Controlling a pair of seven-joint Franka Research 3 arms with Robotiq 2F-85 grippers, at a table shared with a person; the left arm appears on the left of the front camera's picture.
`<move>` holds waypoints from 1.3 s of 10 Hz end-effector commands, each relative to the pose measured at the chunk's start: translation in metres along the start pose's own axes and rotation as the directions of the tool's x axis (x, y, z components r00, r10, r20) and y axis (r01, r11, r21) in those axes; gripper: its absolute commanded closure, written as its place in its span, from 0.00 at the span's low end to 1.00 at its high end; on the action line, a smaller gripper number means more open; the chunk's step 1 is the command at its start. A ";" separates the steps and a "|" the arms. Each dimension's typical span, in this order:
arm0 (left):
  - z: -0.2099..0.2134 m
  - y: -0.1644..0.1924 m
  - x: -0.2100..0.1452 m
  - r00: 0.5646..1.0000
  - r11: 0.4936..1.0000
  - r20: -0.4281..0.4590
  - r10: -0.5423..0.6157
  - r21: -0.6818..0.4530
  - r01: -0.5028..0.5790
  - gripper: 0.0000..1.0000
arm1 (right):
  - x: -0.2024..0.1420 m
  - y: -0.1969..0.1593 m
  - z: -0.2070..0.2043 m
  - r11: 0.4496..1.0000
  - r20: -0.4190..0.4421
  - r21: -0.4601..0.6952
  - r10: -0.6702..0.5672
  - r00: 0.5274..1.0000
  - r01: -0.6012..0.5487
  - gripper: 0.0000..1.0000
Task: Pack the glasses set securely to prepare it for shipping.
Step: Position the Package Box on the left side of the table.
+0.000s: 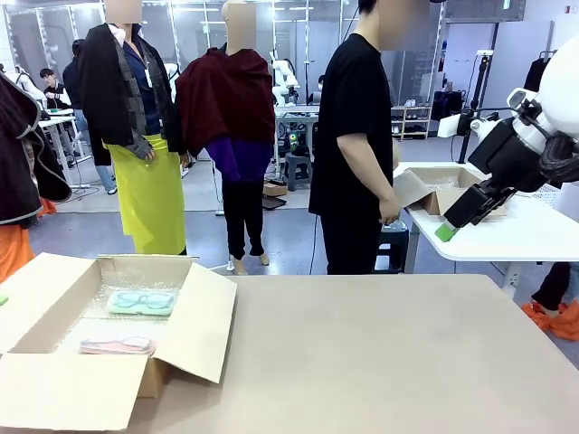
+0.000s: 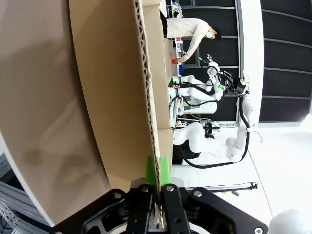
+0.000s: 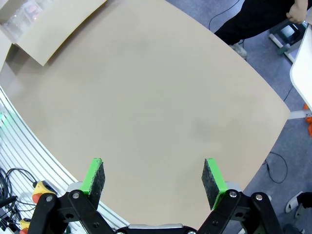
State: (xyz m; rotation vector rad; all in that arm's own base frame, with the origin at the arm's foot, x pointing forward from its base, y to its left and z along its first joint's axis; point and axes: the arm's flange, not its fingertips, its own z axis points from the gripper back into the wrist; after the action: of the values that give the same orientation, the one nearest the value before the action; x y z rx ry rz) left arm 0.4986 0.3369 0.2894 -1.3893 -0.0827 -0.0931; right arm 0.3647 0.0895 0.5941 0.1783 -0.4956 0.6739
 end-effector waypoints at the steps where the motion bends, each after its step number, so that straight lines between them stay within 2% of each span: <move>1: 0.004 -0.003 0.006 1.000 1.000 -0.027 0.010 -0.019 -0.011 0.98 | 0.004 0.003 0.001 0.999 -0.006 -0.024 -0.024 1.000 0.023 0.00; 4: -0.007 -0.006 0.005 0.999 0.999 -0.026 0.042 -0.012 -0.042 0.98 | 0.004 0.003 0.001 0.999 -0.006 -0.024 -0.024 1.000 0.023 0.00; 5: -0.001 0.001 0.006 1.000 1.000 -0.007 0.000 0.000 0.000 0.98 | 0.004 0.003 0.001 0.999 -0.006 -0.024 -0.024 1.000 0.023 0.00; 8: -0.004 0.002 0.008 1.000 1.000 -0.011 0.009 -0.003 -0.009 0.98 | 0.004 0.003 0.001 0.999 -0.006 -0.024 -0.024 1.000 0.023 0.00; 9: -0.004 0.004 0.005 1.000 0.999 0.017 0.018 -0.032 -0.018 0.95 | 0.004 0.003 0.001 0.999 -0.006 -0.024 -0.024 1.000 0.023 0.00; 10: -0.007 0.003 0.001 1.000 0.999 0.015 0.023 0.021 -0.024 0.57 | 0.004 0.003 0.001 0.999 -0.006 -0.024 -0.024 1.000 0.023 0.00; 11: -0.008 0.001 -0.001 0.999 0.999 0.029 0.027 0.047 -0.028 0.53 | 0.004 0.003 0.001 0.999 -0.006 -0.024 -0.024 1.000 0.023 0.00; 12: -0.009 -0.001 -0.002 0.999 0.998 0.039 0.025 0.057 -0.027 0.16 | 0.004 0.003 0.001 0.999 -0.006 -0.024 -0.024 1.000 0.023 0.00; 13: -0.011 -0.003 -0.005 0.999 0.997 0.045 0.024 0.071 -0.027 0.12 | 0.004 0.003 0.001 0.999 -0.006 -0.024 -0.024 1.000 0.023 0.00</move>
State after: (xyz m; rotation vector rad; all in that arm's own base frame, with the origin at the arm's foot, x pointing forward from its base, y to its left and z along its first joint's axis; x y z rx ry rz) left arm 0.5059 0.3364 0.2844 -1.3522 -0.0951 -0.0590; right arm 0.3647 0.0895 0.5941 0.1783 -0.4955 0.6738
